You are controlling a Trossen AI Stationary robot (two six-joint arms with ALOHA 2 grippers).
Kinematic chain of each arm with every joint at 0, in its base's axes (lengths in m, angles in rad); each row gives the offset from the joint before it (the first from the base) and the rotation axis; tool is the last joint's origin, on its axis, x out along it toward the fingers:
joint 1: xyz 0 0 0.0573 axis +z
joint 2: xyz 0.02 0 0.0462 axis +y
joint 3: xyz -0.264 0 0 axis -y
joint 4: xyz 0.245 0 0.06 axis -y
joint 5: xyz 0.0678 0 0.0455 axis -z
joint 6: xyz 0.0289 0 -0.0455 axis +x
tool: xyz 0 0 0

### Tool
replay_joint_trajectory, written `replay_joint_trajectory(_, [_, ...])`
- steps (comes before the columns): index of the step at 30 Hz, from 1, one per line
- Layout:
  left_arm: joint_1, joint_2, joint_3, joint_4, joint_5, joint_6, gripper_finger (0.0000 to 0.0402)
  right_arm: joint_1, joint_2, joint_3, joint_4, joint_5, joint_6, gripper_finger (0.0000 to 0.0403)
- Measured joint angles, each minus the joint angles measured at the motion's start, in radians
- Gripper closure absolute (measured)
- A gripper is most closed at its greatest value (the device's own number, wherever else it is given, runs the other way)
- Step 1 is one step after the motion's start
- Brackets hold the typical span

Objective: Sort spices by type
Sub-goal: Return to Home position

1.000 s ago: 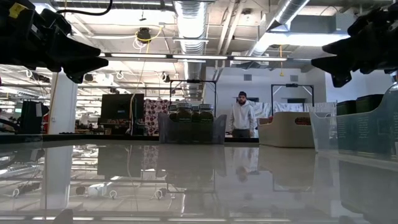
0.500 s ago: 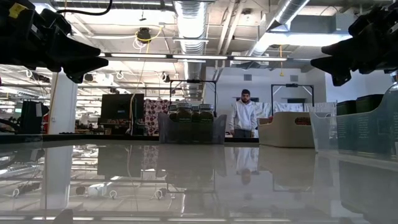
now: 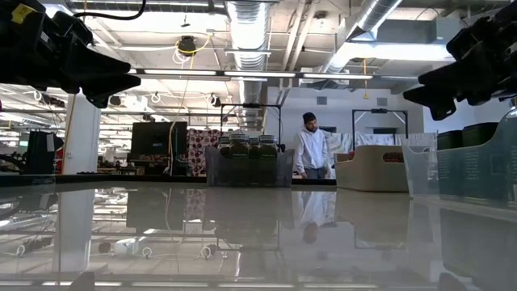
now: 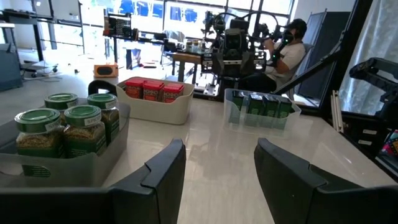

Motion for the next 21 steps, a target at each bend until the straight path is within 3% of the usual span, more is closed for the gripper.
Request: replay_joint_trajectory(21, [0.0,0.0,0.0,0.0,0.0,0.0,0.0219,0.0,0.153,-0.001,0.0,-0.004,0.0,0.0171])
